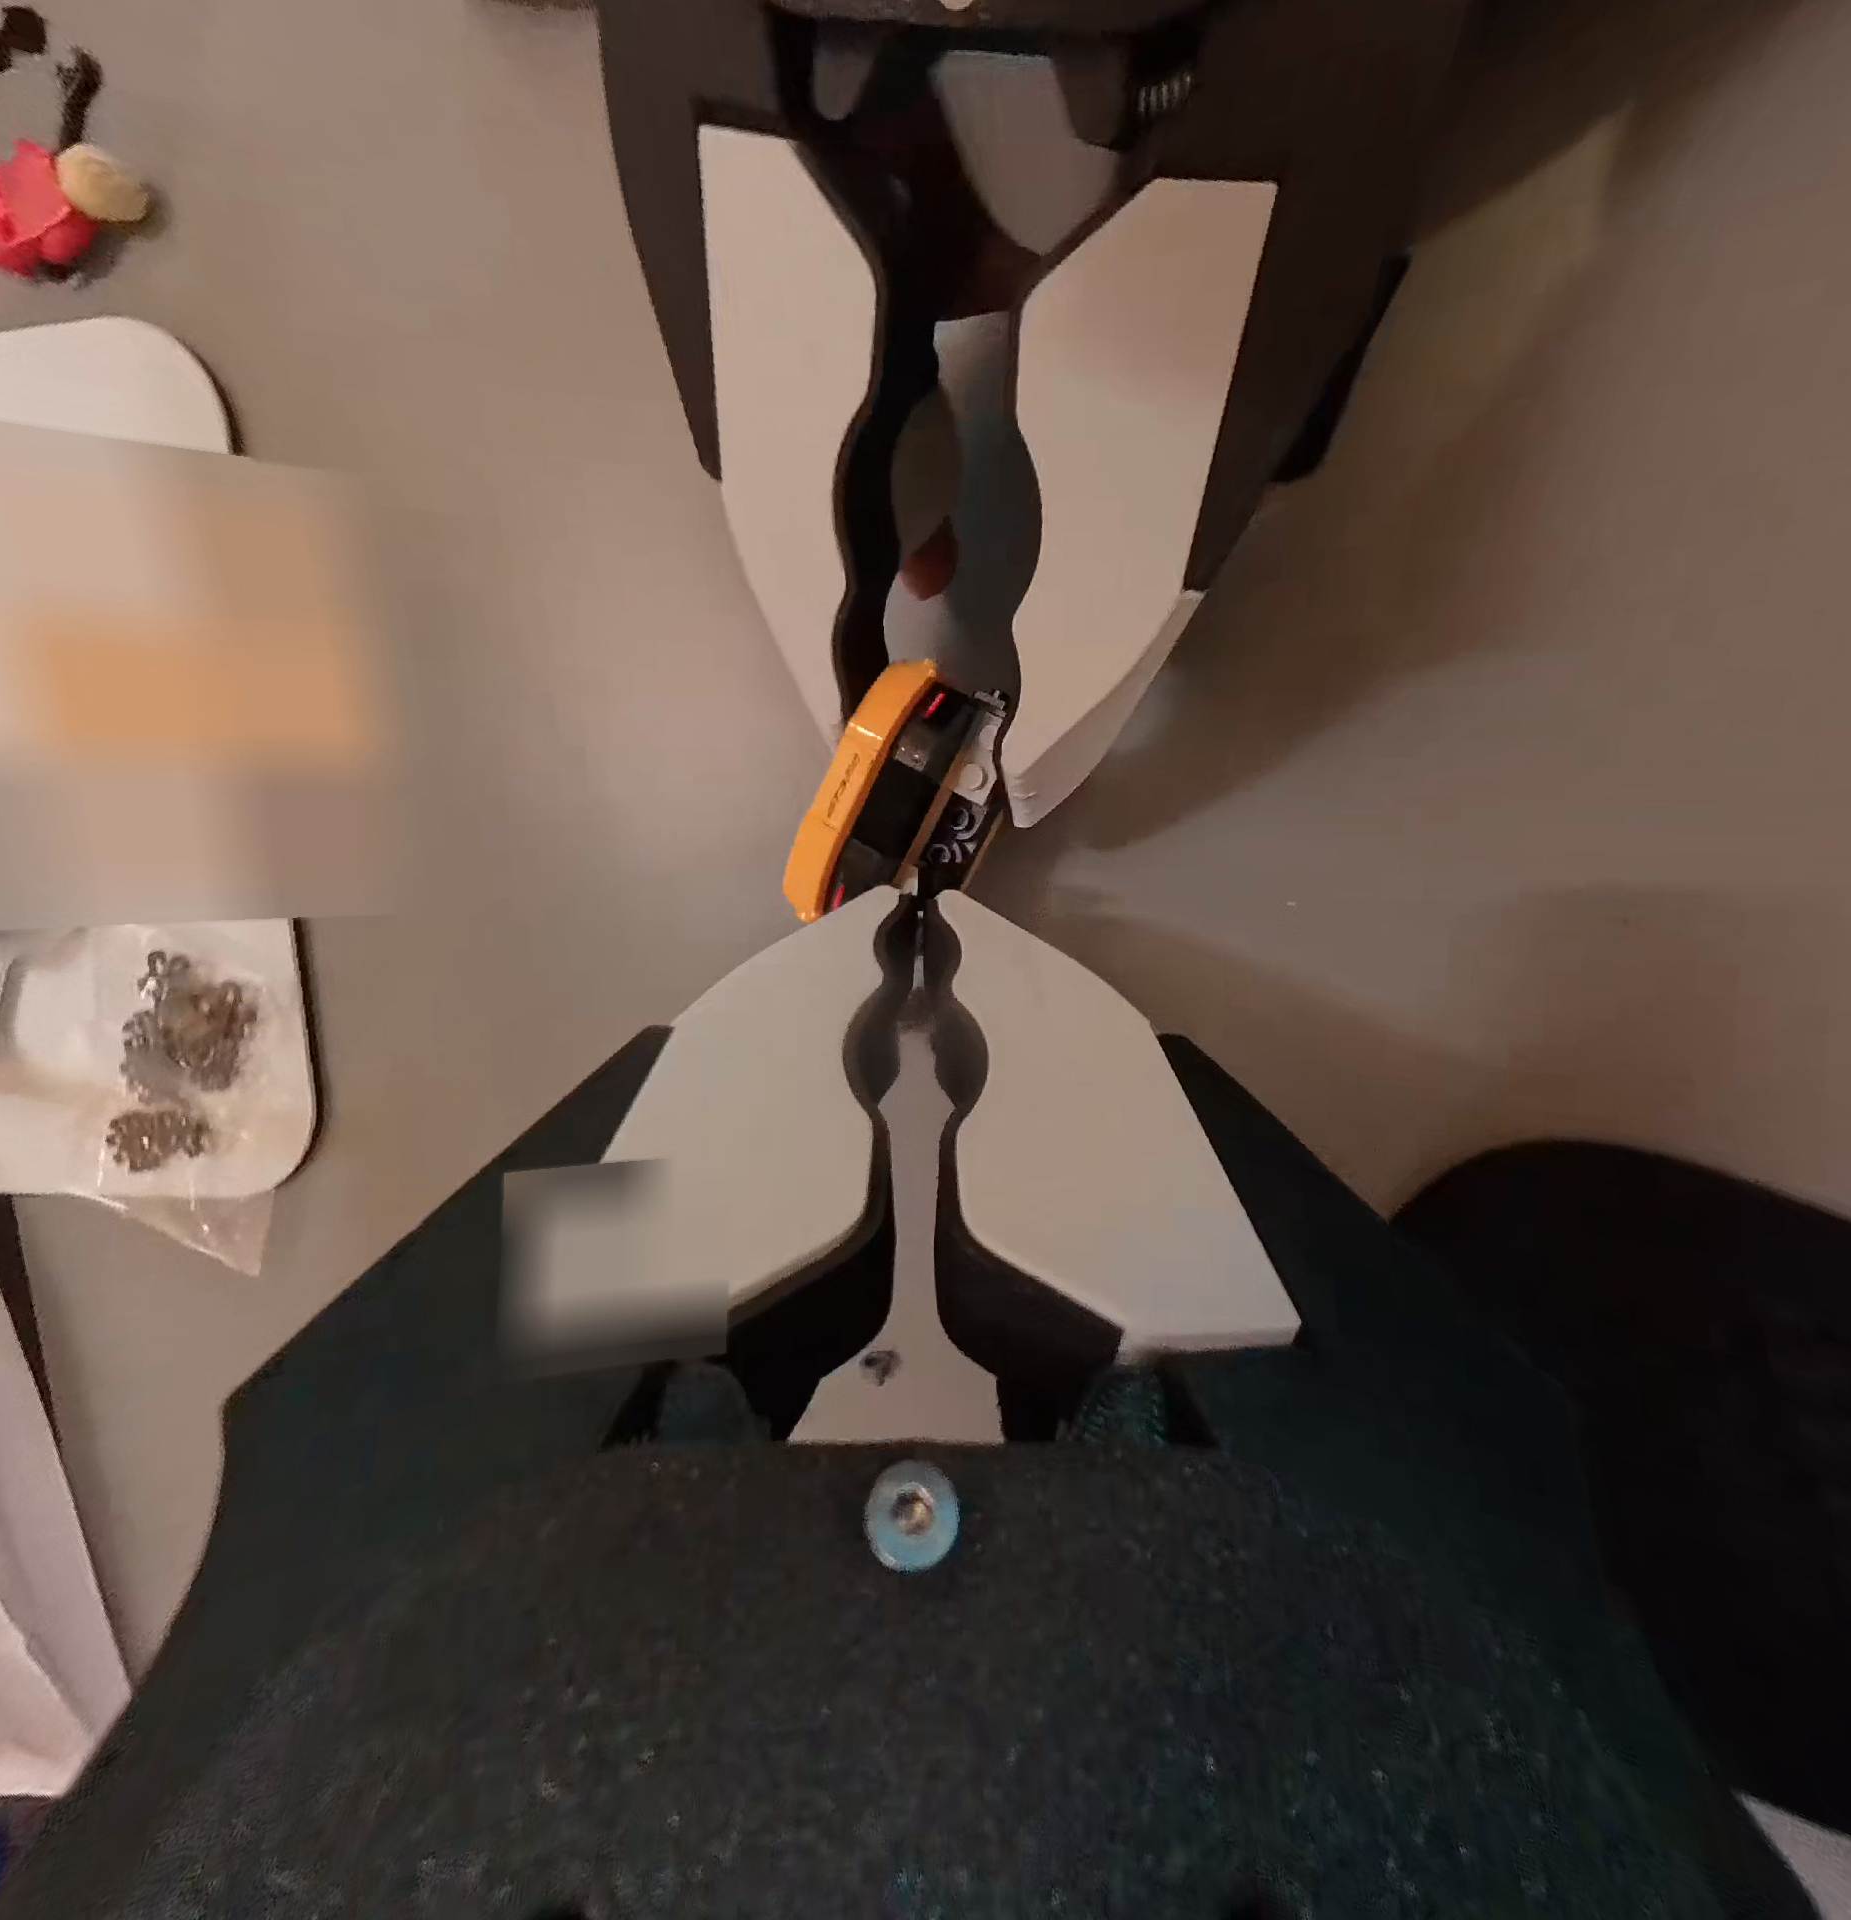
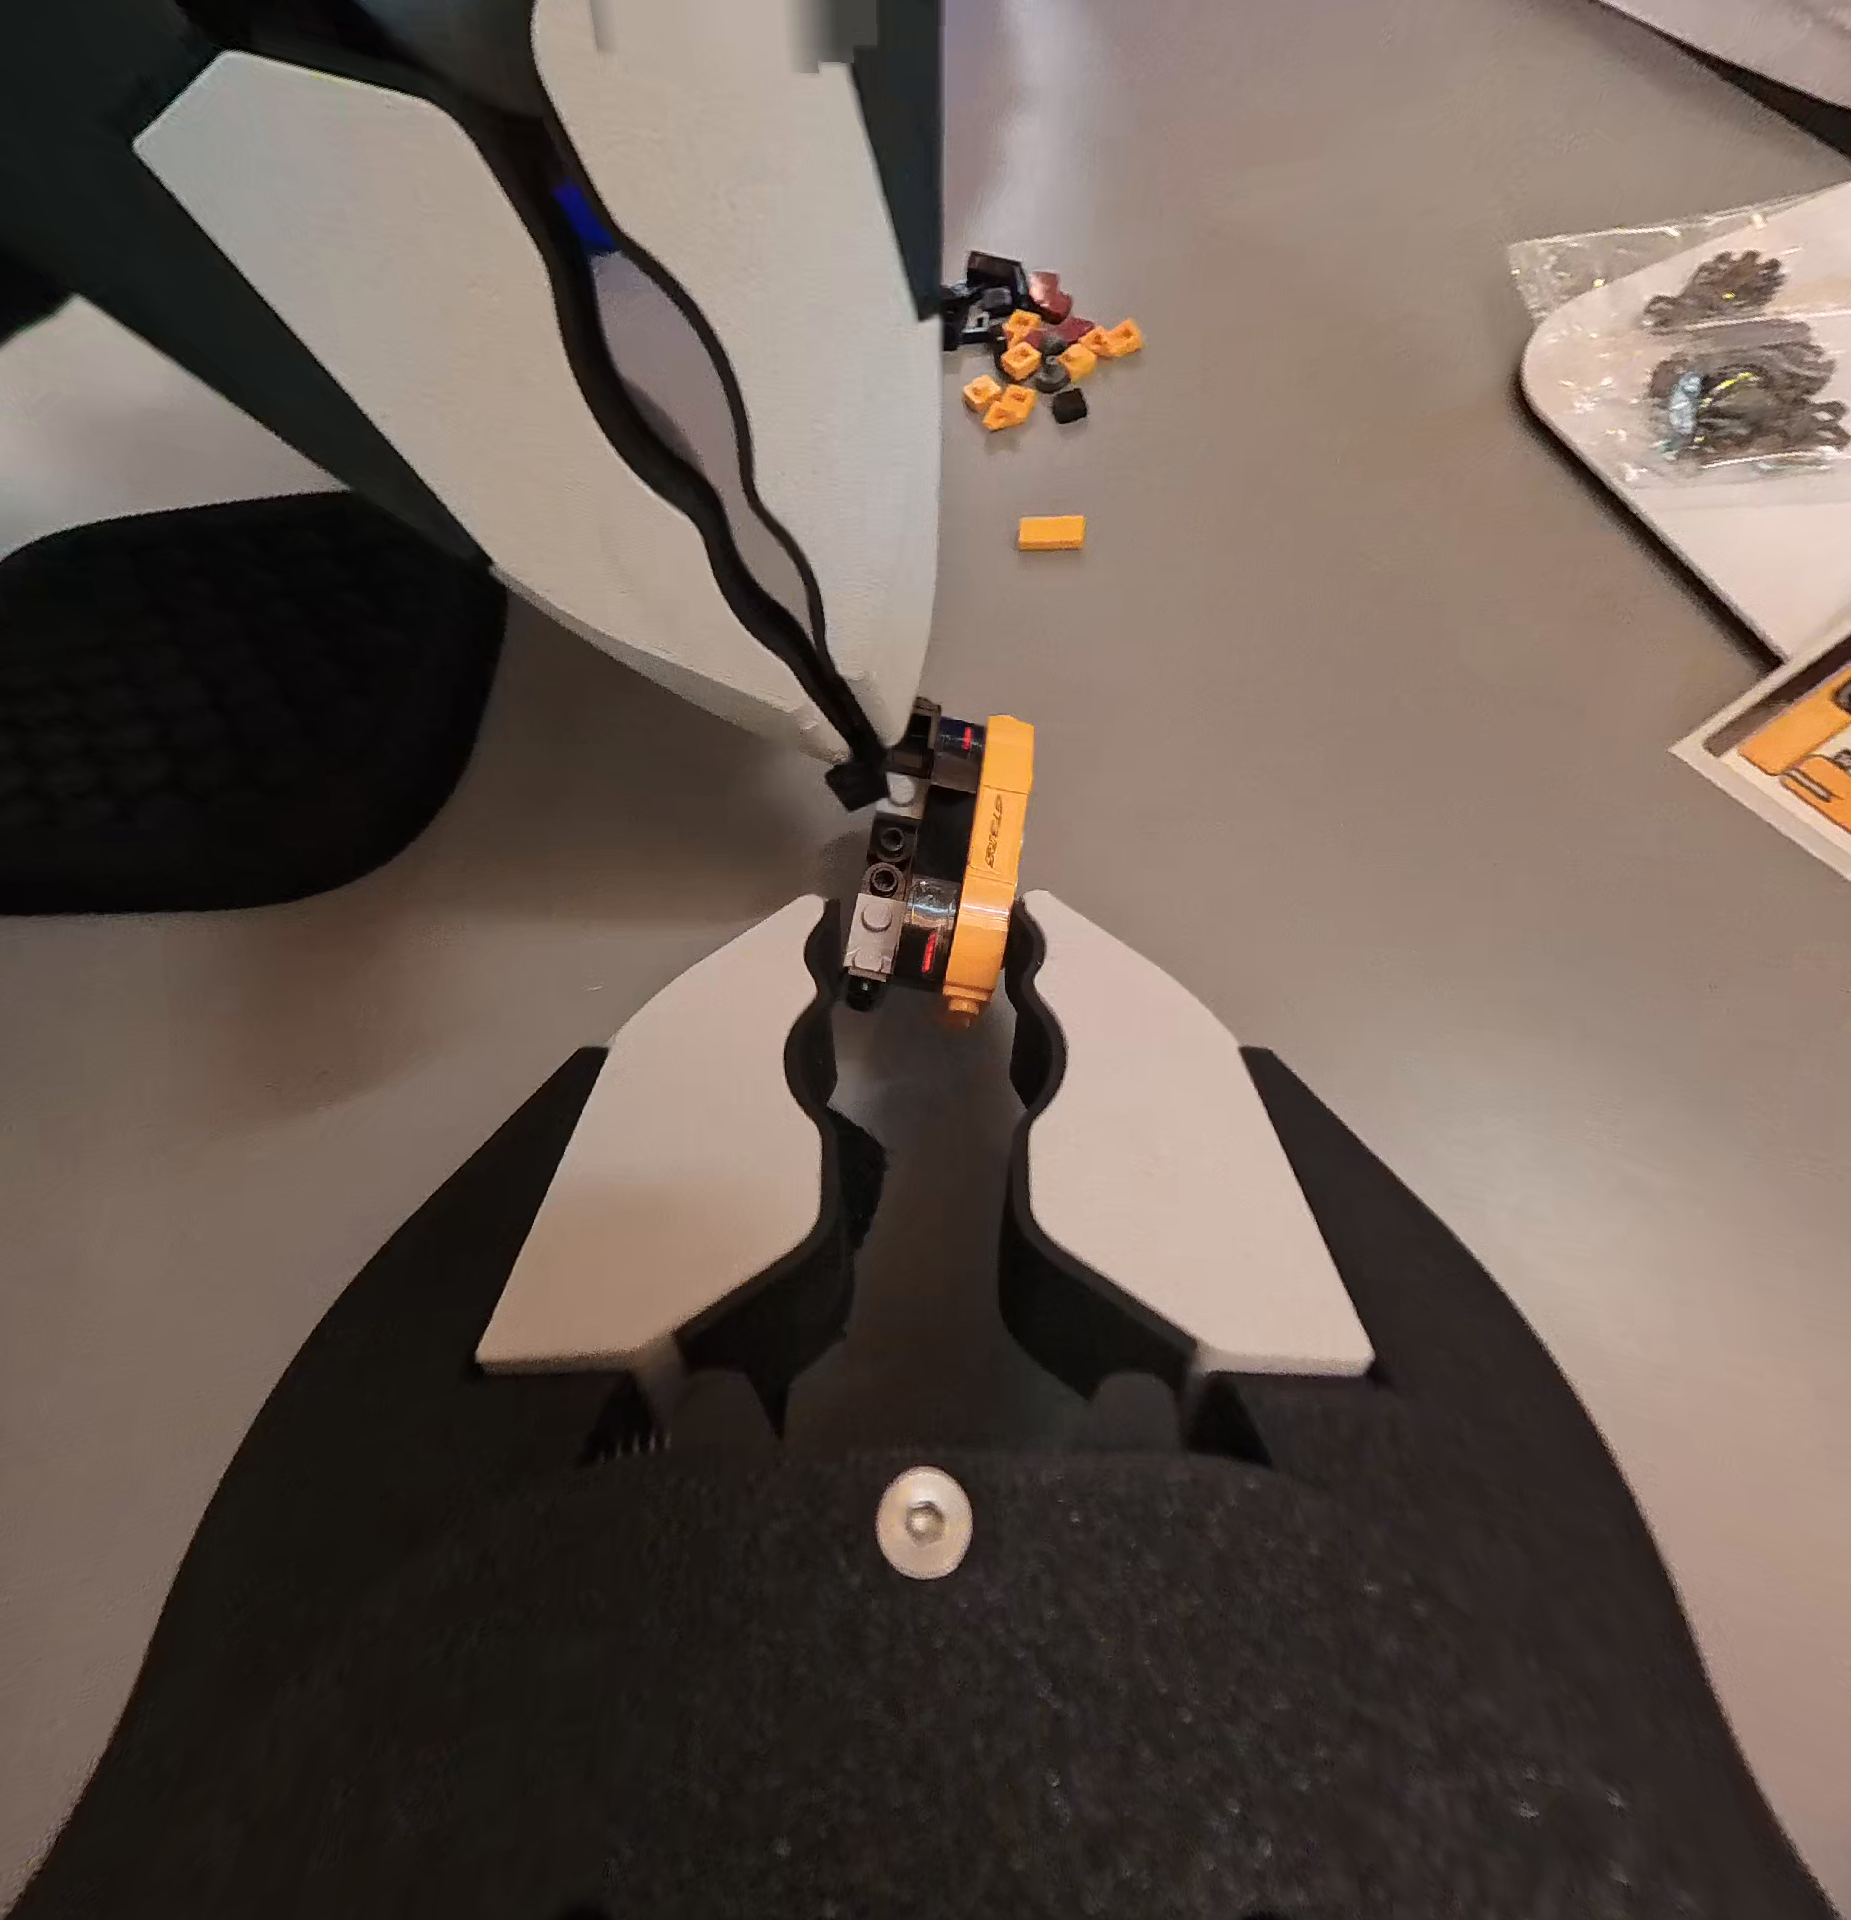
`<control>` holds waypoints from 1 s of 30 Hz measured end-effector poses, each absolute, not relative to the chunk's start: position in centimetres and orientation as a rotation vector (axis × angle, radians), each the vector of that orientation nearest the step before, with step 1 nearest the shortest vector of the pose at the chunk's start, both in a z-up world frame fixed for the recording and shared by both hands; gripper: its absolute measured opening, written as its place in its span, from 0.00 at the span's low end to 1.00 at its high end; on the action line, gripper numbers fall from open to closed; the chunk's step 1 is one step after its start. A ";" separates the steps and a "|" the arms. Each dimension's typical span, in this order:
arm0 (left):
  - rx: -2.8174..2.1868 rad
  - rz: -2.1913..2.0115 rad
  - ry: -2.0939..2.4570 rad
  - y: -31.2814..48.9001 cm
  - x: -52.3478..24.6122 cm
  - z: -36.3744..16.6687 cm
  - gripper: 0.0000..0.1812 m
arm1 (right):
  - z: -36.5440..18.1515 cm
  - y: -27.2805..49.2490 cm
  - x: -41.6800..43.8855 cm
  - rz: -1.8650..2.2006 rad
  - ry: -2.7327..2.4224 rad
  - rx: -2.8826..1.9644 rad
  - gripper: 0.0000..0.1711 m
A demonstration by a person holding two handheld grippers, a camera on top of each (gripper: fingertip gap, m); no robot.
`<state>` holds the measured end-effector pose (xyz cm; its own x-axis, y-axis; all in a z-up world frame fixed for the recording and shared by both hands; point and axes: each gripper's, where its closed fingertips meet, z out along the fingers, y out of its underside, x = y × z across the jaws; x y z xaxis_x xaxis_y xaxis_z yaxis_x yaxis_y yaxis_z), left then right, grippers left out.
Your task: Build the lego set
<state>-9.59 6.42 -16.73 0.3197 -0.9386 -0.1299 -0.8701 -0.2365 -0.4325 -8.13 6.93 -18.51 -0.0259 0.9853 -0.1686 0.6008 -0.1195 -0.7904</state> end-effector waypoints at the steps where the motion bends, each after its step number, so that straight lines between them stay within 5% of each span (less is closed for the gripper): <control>1: -2.161 -0.220 1.634 6.3 -9.6 -16.8 0.00 | -18.6 6.7 -8.1 1.020 -1.673 -1.755 0.18; 30: -2.182 -0.262 1.887 4.8 -9.8 -18.2 0.00 | -19.4 4.8 -7.9 1.067 -1.804 -1.731 0.18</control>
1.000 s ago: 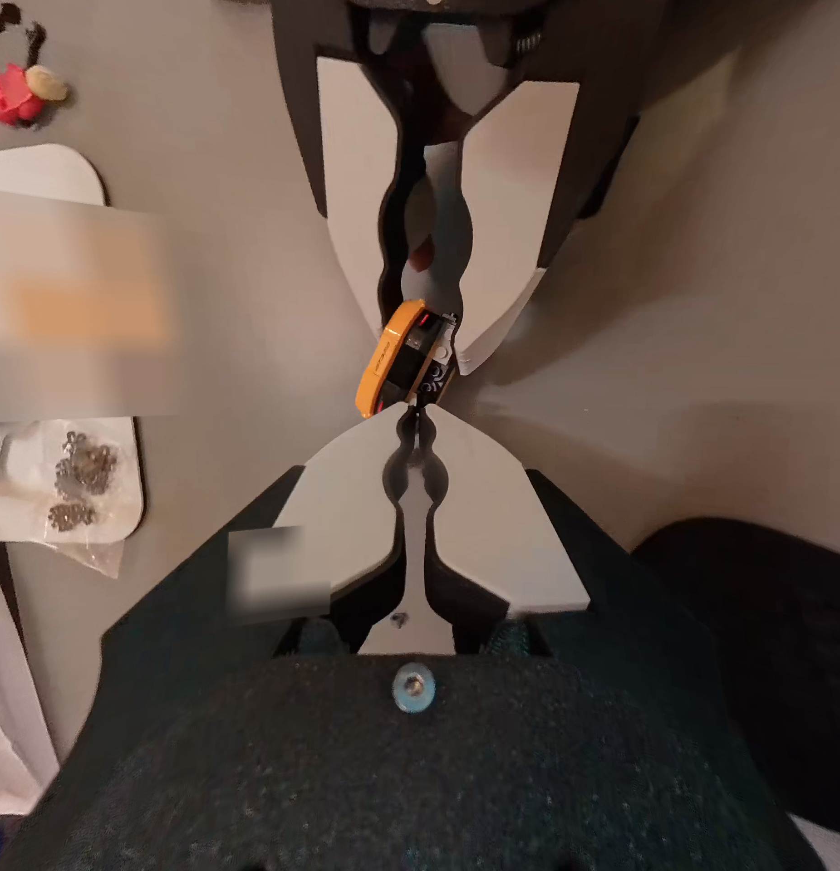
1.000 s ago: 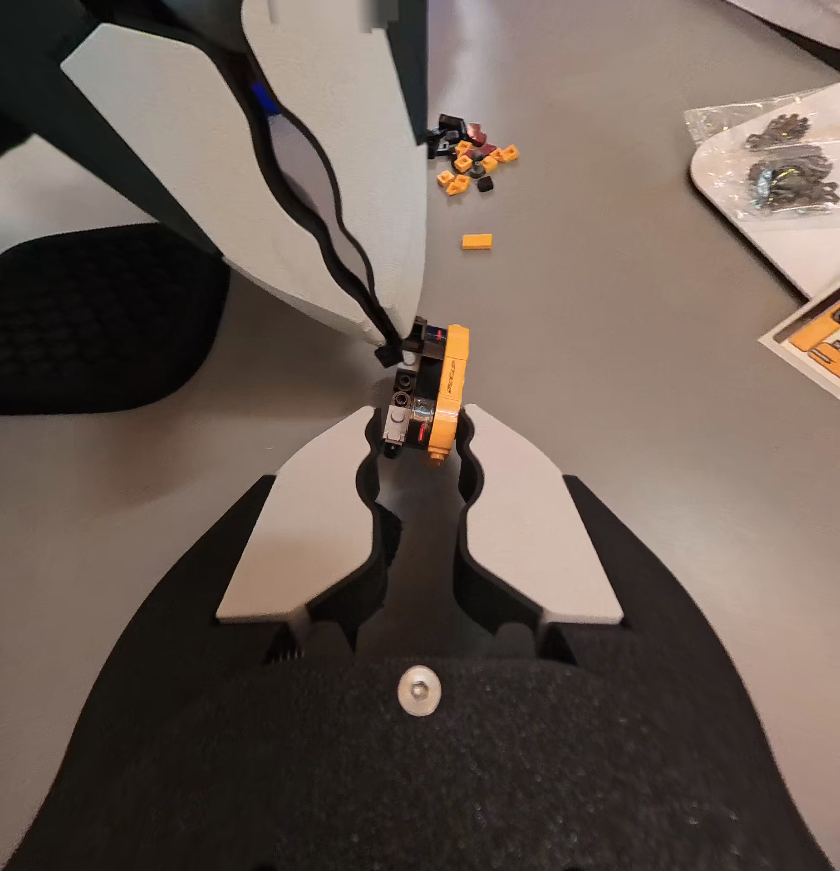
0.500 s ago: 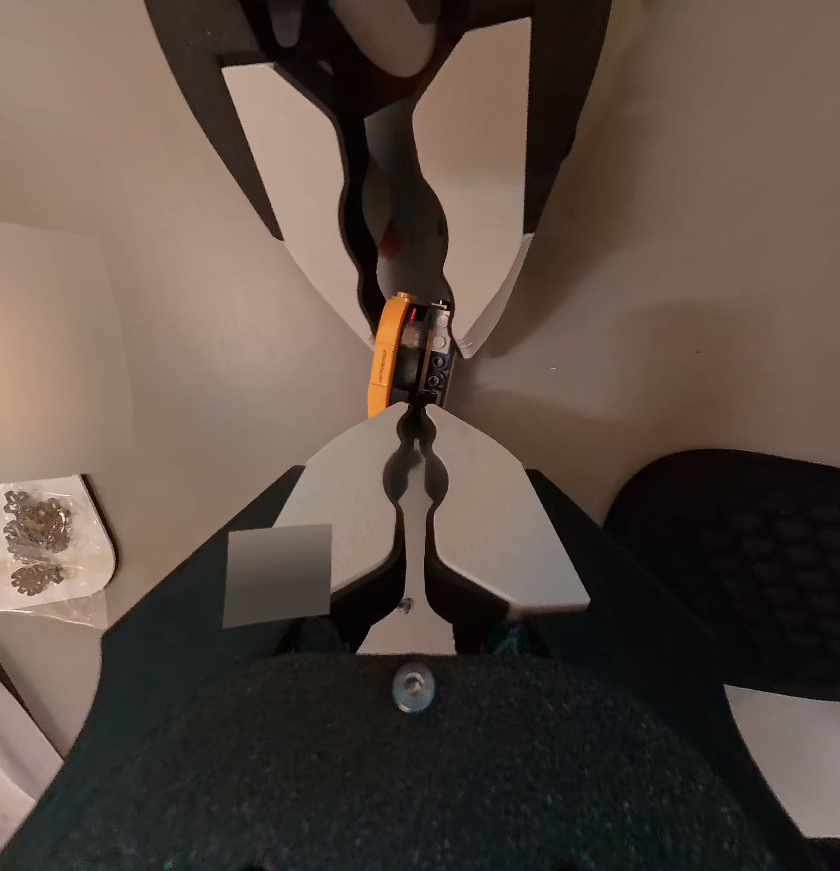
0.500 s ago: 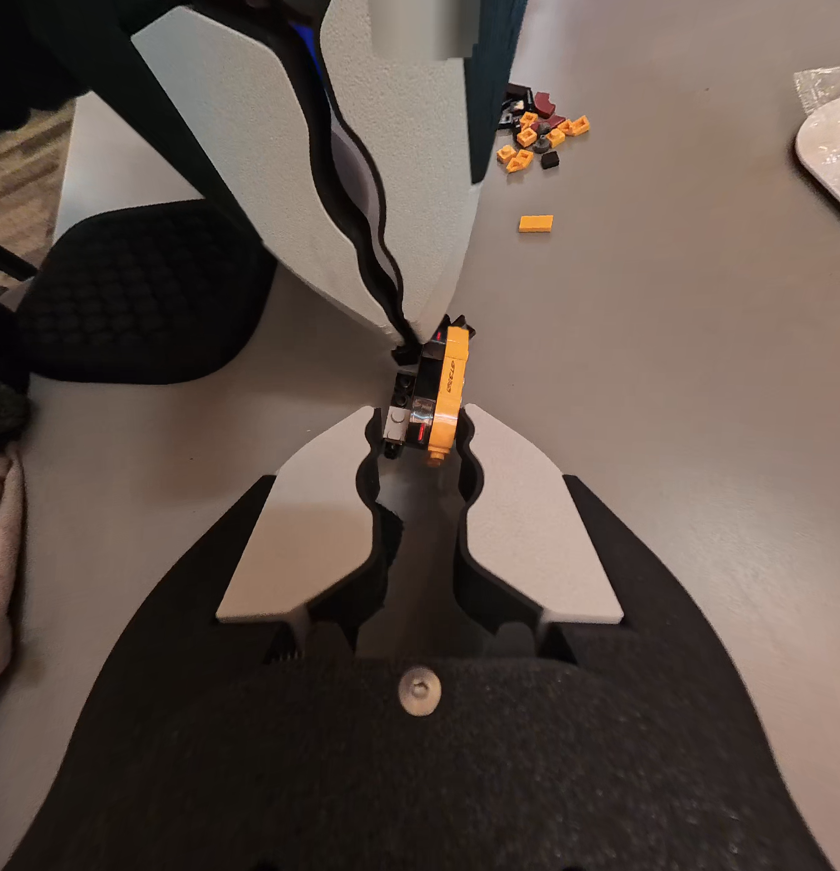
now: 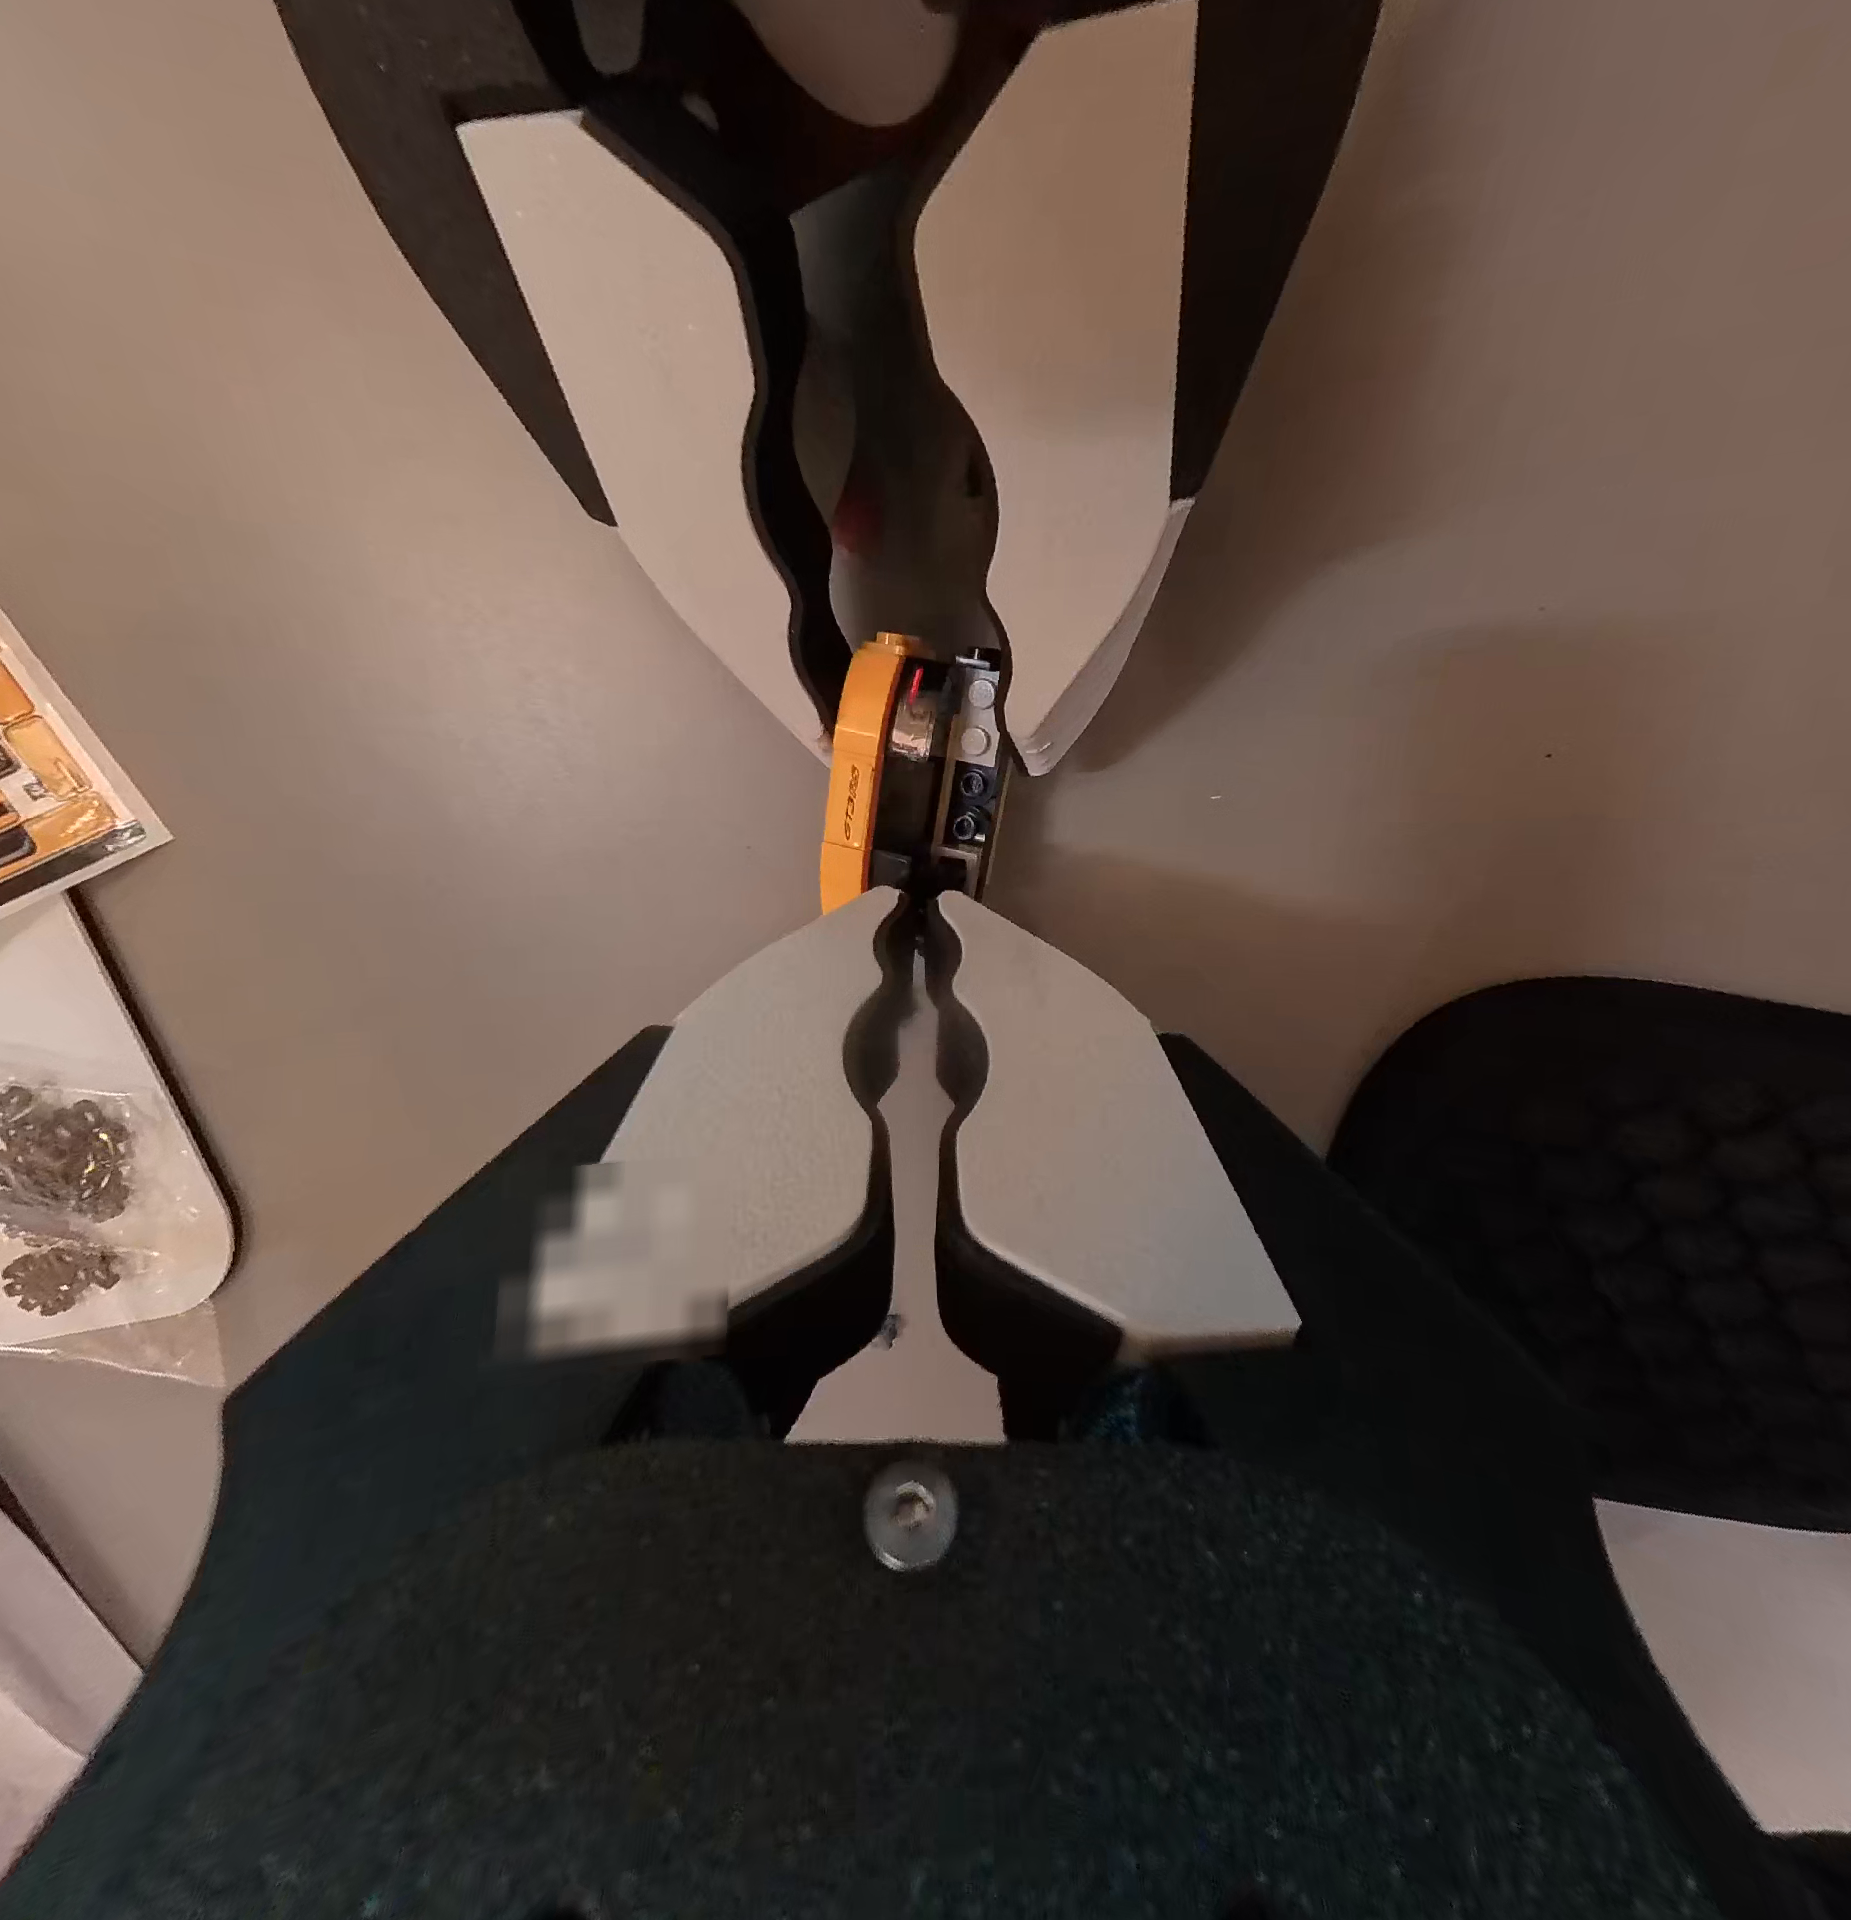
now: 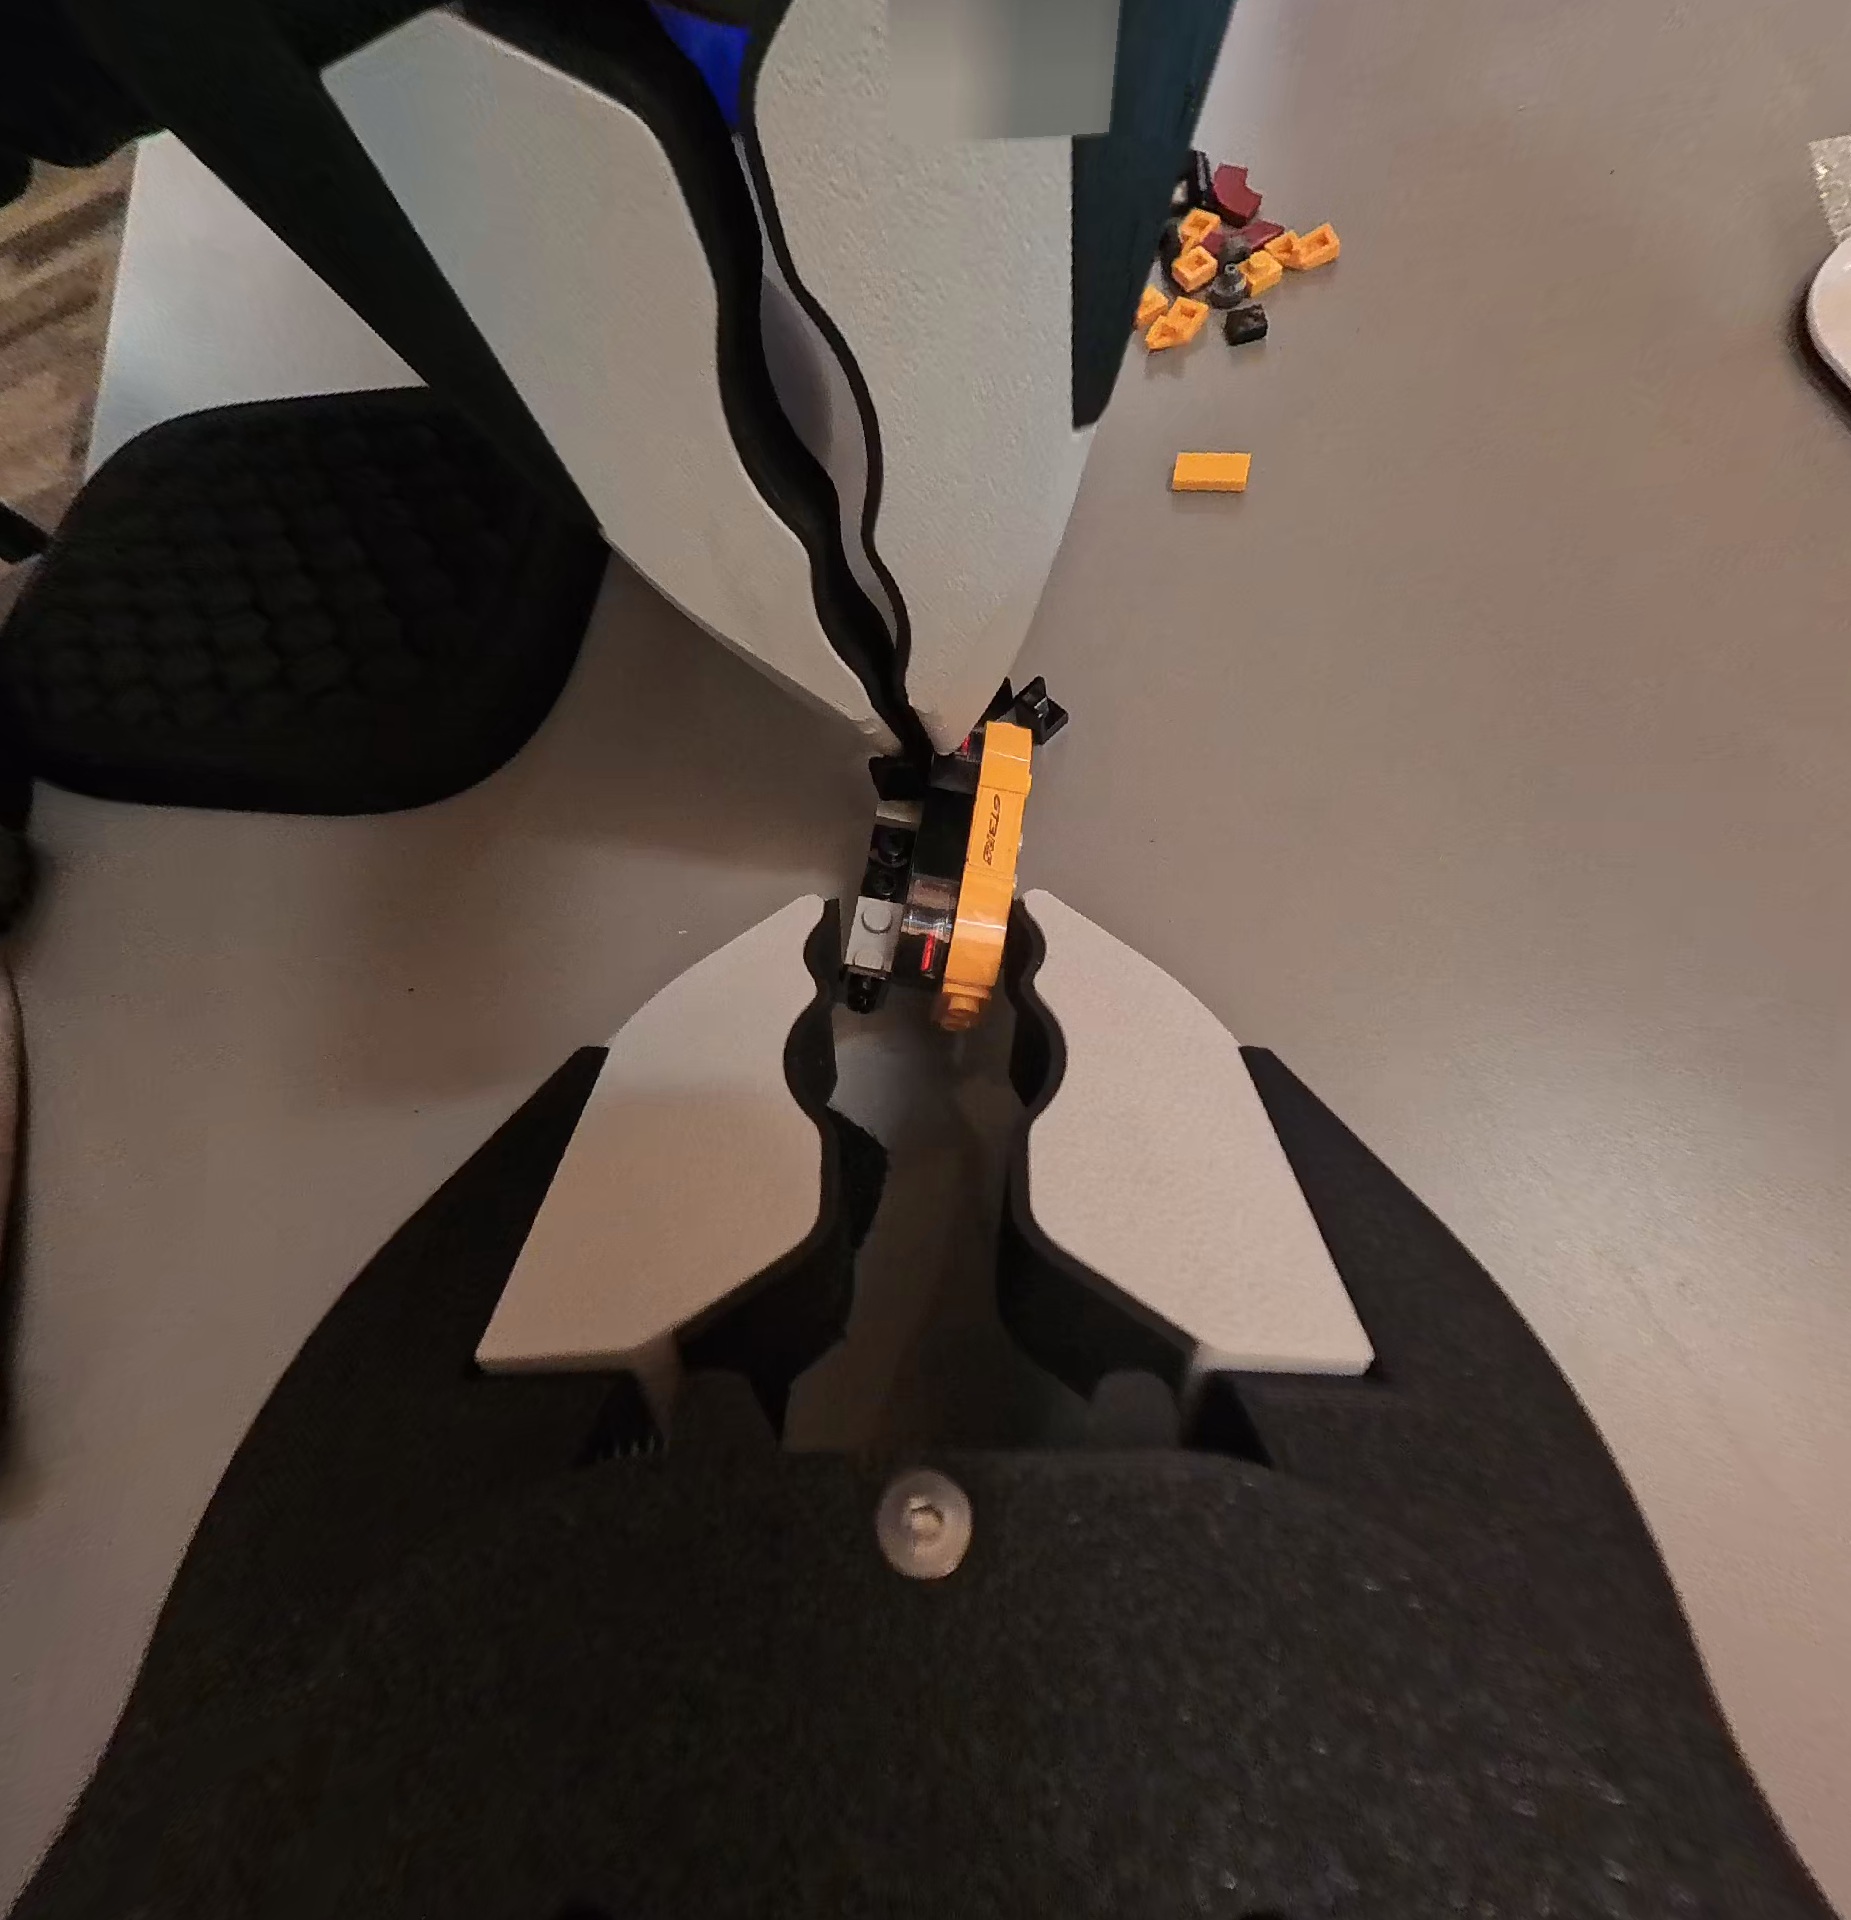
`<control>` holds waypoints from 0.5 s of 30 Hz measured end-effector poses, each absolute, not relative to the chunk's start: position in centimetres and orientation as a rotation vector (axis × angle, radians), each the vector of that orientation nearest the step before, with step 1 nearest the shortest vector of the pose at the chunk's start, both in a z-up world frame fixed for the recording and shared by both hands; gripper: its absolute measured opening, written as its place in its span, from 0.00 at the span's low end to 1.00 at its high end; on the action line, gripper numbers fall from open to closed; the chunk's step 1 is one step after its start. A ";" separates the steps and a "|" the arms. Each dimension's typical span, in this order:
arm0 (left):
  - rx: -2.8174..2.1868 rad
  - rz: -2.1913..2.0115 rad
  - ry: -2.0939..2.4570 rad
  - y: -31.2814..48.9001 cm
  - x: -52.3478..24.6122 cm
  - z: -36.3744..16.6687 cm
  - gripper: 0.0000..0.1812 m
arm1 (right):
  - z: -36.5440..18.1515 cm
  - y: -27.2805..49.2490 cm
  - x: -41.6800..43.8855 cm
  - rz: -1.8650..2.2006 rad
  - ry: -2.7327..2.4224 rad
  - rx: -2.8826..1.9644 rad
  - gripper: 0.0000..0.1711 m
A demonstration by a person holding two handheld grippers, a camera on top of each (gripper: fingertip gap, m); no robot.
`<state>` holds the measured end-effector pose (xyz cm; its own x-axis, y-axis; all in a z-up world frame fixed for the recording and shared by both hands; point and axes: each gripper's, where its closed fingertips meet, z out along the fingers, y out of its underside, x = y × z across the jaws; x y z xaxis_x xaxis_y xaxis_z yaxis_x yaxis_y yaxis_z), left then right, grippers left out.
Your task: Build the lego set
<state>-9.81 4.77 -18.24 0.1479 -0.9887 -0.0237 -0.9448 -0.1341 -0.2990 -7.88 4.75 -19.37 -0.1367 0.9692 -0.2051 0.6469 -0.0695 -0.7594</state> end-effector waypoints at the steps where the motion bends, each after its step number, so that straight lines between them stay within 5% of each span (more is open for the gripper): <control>1: -2.182 -0.261 1.888 4.7 -9.8 -18.3 0.00 | -19.4 4.7 -7.9 1.062 -1.808 -1.728 0.18; 15: -2.186 -0.251 1.879 4.9 -10.0 -18.4 0.01 | -19.3 4.9 -7.9 1.043 -1.809 -1.711 0.17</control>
